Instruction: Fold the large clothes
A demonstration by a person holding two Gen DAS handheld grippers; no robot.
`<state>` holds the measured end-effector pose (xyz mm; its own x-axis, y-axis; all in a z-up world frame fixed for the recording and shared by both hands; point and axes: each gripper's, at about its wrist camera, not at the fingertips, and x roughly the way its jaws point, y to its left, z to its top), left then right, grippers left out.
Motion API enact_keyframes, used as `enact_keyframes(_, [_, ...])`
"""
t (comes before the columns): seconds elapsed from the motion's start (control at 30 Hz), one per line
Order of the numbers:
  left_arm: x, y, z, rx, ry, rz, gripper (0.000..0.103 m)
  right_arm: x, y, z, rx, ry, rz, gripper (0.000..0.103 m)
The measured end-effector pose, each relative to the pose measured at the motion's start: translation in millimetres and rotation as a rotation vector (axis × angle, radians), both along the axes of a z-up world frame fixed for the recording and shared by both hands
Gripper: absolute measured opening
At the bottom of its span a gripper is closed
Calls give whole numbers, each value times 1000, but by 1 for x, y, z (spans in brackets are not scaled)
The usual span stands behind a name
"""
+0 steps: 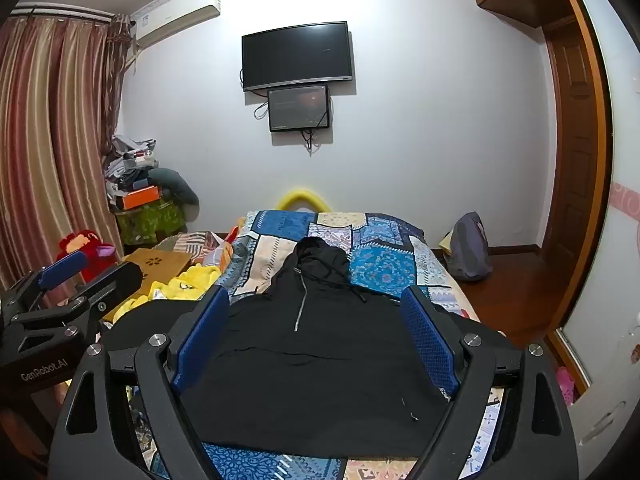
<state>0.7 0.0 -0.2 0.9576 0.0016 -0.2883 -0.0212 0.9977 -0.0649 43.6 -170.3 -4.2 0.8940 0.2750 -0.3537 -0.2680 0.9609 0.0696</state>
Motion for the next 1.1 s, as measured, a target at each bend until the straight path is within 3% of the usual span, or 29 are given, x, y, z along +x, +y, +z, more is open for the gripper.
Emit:
enact_keyframes(0.13, [5,2,-1,-11,17,-1,103,-1,1,1,1,-3,0,86])
enact_keyframes(0.3, [-7,7,-2,1,-37,15,103,-1,1,2,2,0,-1,86])
enact_keyframes(1.1, [2,1,-6,5,-16,24,103,0,3,4,21,12,-17,86])
